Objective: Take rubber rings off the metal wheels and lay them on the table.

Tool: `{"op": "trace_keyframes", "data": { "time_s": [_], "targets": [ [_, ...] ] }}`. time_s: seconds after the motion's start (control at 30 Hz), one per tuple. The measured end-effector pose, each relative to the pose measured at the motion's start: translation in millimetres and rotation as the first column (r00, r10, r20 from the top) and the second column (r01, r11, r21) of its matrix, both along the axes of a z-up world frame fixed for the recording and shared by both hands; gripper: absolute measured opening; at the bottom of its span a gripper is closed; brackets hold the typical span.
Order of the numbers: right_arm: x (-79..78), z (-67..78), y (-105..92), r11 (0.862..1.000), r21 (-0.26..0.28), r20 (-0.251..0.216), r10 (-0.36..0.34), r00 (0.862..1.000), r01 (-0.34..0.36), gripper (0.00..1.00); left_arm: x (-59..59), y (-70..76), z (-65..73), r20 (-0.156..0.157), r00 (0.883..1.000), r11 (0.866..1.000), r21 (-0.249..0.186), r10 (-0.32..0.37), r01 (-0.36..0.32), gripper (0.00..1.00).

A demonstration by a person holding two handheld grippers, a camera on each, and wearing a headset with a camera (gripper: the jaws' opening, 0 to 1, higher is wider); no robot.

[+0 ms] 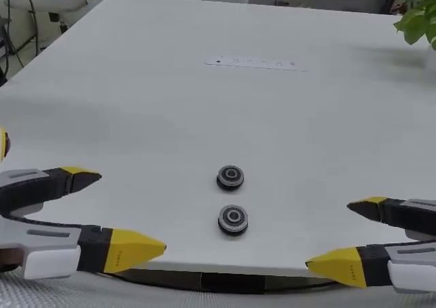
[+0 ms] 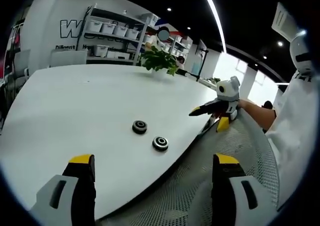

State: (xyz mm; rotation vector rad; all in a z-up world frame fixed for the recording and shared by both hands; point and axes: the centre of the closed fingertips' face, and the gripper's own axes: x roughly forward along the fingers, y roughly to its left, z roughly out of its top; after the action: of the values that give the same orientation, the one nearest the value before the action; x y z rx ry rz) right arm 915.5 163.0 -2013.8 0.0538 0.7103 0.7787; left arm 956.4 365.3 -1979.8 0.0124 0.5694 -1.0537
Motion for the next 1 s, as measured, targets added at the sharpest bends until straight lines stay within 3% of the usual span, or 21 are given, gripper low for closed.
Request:
{"op": "trace_keyframes", "data": {
  "time_s": [0.23, 0.33, 0.47, 0.6, 0.8, 0.93, 1.0],
  "targets": [
    [1.5, 1.8, 1.9, 0.999, -0.035, 0.035, 0.032, 0.999, -0.031, 0.92, 0.5, -3.0, 7.3, 0.033, 0.999, 1.0, -0.018, -0.015, 0.015, 0.95],
    [1.3, 6.7, 5.3, 0.999, -0.019, 0.052, 0.044, 0.998, -0.043, 0.91, -2.8, -7.1, 13.9, 0.06, 0.997, 0.999, -0.024, -0.043, 0.045, 0.97],
    [3.3, 13.4, 6.5, 0.998, -0.025, 0.084, 0.052, 0.995, -0.05, 0.92, -3.0, -7.9, 14.6, 0.069, 0.996, 0.998, -0.011, -0.057, 0.058, 0.97],
    [4.2, 25.7, 10.4, 0.999, 0.013, 0.107, 0.049, 0.993, -0.05, 0.94, -2.6, -9.6, 22.7, 0.083, 0.994, 0.997, -0.031, -0.07, 0.073, 0.97],
    [9.5, 37.2, 14.9, 0.998, -0.005, 0.149, 0.064, 0.987, -0.064, 0.93, 0.6, -11.8, 31.8, 0.121, 0.989, 0.996, -0.024, -0.088, 0.092, 0.97],
    [13.4, 41.2, 17.5, 0.995, -0.057, 0.178, 0.095, 0.979, -0.086, 0.92, 1.8, -15.8, 36.2, 0.142, 0.983, 0.993, -0.01, -0.113, 0.116, 0.97],
    [14.4, 45.3, 21.4, 0.993, -0.059, 0.191, 0.107, 0.976, -0.098, 0.92, 2.7, -17.5, 37.8, 0.155, 0.98, 0.992, -0.002, -0.127, 0.129, 0.97]
  ]
}}
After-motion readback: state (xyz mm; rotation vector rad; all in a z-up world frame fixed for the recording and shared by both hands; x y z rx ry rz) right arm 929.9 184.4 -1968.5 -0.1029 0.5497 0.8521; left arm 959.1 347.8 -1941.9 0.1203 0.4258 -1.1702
